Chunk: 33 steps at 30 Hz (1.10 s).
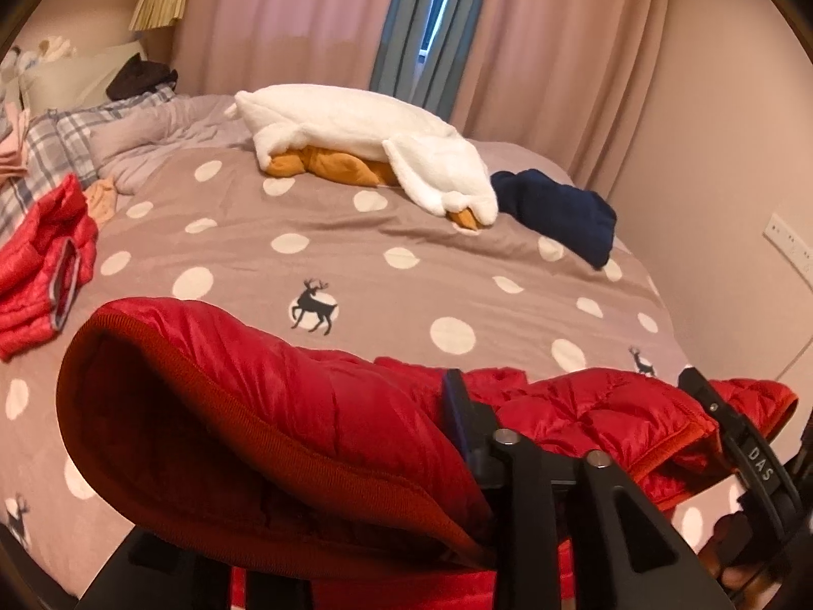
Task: Fold large clothes
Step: 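Carry the folded hem over the jacket with both grippers, then lay the hem onto the jacket and open both grippers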
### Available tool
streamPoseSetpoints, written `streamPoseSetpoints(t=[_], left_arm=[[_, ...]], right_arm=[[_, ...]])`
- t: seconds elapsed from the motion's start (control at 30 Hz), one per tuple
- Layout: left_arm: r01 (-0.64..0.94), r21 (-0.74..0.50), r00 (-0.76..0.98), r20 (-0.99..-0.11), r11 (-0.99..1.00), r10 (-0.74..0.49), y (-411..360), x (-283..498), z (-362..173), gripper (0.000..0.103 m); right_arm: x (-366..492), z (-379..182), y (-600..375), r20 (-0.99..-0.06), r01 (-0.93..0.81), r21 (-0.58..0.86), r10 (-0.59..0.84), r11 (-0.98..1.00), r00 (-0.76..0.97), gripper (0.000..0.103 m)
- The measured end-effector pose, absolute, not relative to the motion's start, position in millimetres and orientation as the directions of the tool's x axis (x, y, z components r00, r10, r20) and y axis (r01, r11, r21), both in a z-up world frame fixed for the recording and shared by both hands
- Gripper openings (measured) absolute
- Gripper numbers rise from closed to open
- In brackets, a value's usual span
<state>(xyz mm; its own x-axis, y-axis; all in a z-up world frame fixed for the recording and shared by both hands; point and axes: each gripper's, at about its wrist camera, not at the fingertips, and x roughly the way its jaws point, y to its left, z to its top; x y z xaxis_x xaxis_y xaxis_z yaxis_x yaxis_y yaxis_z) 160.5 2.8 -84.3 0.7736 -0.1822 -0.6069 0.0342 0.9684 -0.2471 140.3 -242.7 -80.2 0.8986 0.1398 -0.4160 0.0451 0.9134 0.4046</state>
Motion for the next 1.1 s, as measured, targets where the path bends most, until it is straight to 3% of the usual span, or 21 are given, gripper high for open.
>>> streamPoseSetpoints(t=[0.03, 0.1, 0.33, 0.77, 0.9, 1.1], left_arm=[[0.043, -0.269, 0.774, -0.6, 0.962, -0.202, 3.9, 160.2, -84.2, 0.052], [0.046, -0.304, 0.778, -0.586, 0.952, -0.225, 5.9, 159.2, -84.0, 0.06], [0.033, -0.277, 0.786, -0.587, 0.96, -0.196, 3.4, 159.2, -84.7, 0.06], [0.044, -0.304, 0.779, -0.586, 0.952, -0.223, 5.9, 159.1, -83.3, 0.061], [0.056, -0.329, 0.772, -0.584, 0.943, -0.25, 5.2, 160.1, -84.6, 0.073], [0.044, -0.328, 0.786, -0.572, 0.944, -0.235, 6.1, 158.1, -83.3, 0.073]], right_arm=[[140.5, -80.3, -242.6, -0.417, 0.045, 0.406, 0.142, 0.913, 0.898, 0.049], [140.1, -81.3, -242.5, -0.418, 0.04, 0.406, 0.147, 0.913, 0.896, 0.049], [139.2, -81.4, -240.6, -0.426, 0.04, 0.396, 0.145, 0.917, 0.893, 0.051], [139.0, -82.2, -237.7, -0.43, 0.029, 0.392, 0.155, 0.919, 0.889, 0.063], [136.7, -82.8, -237.1, -0.428, 0.032, 0.386, 0.148, 0.922, 0.892, 0.068], [138.2, -84.9, -240.9, -0.436, 0.044, 0.395, 0.145, 0.918, 0.888, 0.069]])
